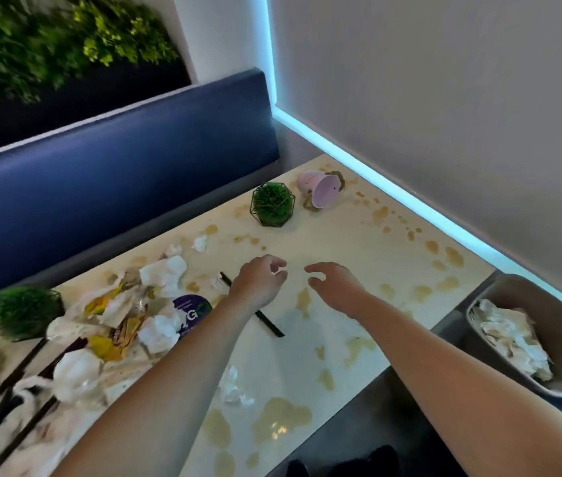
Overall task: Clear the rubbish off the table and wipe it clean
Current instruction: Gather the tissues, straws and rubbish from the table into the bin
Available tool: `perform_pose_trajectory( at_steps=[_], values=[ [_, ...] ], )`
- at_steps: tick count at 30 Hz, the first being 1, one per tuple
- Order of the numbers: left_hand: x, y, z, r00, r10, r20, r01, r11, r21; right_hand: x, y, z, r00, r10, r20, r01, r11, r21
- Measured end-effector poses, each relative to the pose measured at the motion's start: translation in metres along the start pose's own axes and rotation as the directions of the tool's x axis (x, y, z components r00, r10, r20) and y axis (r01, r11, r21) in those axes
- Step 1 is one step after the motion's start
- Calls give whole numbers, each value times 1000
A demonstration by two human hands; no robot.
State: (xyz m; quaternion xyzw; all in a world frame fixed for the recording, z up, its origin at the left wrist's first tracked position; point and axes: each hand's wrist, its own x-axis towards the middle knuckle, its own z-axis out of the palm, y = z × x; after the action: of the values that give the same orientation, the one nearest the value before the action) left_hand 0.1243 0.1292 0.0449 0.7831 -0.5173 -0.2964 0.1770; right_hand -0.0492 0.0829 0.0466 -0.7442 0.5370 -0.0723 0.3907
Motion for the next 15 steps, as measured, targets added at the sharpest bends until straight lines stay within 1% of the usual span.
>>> perform_pose_trajectory(
  at_steps=[4, 7, 10, 15],
  values=[
    [-12, -38, -22, 998, -43, -49, 43, 999, -15, 5, -30, 31, 999, -27, 25, 26, 999, 38],
    [-22, -65, -39, 991, -99, -90, 94, 994, -60, 12, -51, 56, 998, -57, 29, 55, 996, 63],
    [-33, -87, -48, 980, -160, -117, 149, 984, -98, 17, -62, 75, 996, -72, 48, 71, 997, 21],
    [-42, -114, -52, 959, -253, -127, 237, 963, -132, 24, -63, 98, 992, 14, 122, -12, 1000, -17]
  ],
)
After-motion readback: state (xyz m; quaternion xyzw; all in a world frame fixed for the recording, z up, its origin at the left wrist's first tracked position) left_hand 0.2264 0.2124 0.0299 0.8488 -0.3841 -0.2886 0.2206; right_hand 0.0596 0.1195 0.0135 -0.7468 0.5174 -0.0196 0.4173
